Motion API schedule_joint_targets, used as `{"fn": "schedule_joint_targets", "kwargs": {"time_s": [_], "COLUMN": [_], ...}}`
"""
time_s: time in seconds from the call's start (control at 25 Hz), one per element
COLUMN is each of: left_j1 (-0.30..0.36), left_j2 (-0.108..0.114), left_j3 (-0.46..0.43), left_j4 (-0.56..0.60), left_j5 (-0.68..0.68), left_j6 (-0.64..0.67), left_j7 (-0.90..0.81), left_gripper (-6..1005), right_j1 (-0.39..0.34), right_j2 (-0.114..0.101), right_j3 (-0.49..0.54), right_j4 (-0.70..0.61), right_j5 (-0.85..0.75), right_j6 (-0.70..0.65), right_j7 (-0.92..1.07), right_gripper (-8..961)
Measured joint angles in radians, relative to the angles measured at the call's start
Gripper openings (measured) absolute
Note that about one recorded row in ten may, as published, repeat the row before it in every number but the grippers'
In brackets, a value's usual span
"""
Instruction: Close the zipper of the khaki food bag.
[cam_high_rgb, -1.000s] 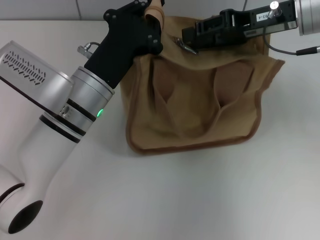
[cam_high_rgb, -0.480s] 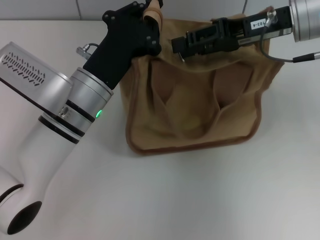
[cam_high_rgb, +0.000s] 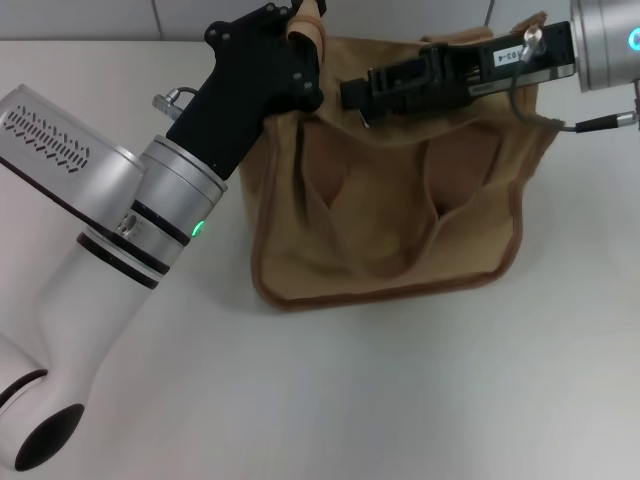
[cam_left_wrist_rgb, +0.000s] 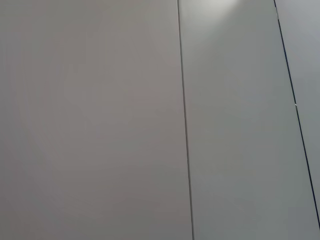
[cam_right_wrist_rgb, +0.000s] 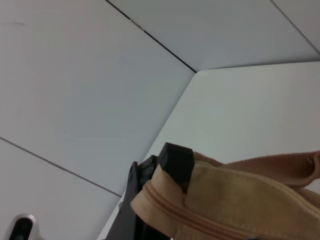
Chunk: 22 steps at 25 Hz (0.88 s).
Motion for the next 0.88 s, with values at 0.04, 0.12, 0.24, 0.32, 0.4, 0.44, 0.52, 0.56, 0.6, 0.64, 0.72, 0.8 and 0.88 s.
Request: {"fn": "schedule_joint_targets", "kwargs": {"time_s": [0.04,0.12,0.24,0.32,0.4,0.44,0.52,0.56,0.6,0.64,0.72,0.8,0.88], "left_j1": [0.001,0.002,0.003,0.005,0.006,0.006,0.008,0.008,0.009,0.009,0.009,0.010,0.010], "left_j2": [0.000,0.000,0.000,0.000,0.000,0.000,0.000,0.000,0.000,0.000,0.001,0.002,0.002], "left_j3": [0.000,0.000,0.000,0.000,0.000,0.000,0.000,0.000,0.000,0.000,0.000,0.000,-0.001], "left_j4": [0.000,-0.001,-0.001,-0.001,-0.001,-0.002,-0.002,-0.002,-0.002,-0.005,-0.011,-0.014,-0.017], "left_j5": [0.000,0.001,0.000,-0.001,0.000,0.000,0.001,0.001,0.003,0.009,0.024,0.035,0.041], "left_j6": [0.001,0.002,0.004,0.006,0.006,0.006,0.008,0.008,0.008,0.008,0.013,0.018,0.019], "left_j7": [0.000,0.000,-0.003,-0.011,-0.016,-0.016,-0.020,-0.021,-0.023,-0.024,-0.024,-0.024,-0.024], "left_gripper": [68,68,68,69,69,69,69,70,70,70,70,71,71], "right_j1": [-0.001,-0.002,-0.001,-0.001,-0.001,-0.003,-0.006,-0.006,-0.004,-0.002,-0.001,-0.003,-0.006], "right_j2": [0.002,0.008,0.022,0.030,0.029,0.027,0.027,0.028,0.029,0.029,0.028,0.029,0.030], "right_j3": [0.000,0.001,0.003,0.005,0.005,0.006,0.007,0.006,0.004,0.003,0.004,0.006,0.010], "right_j4": [0.004,0.010,0.019,0.018,0.018,0.022,0.023,0.022,0.022,0.024,0.030,0.031,0.030], "right_j5": [0.000,0.001,0.005,0.004,-0.003,-0.003,-0.003,-0.007,-0.015,-0.025,-0.037,-0.039,-0.039], "right_j6": [0.005,0.009,0.002,0.000,0.014,0.019,0.019,0.022,0.029,0.036,0.042,0.043,0.043], "right_j7": [0.000,0.000,0.007,0.009,0.028,0.038,0.046,0.046,0.049,0.052,0.059,0.060,0.059], "right_gripper": [472,468,462,457,453,451,447,445,443,441,437,433,429]}}
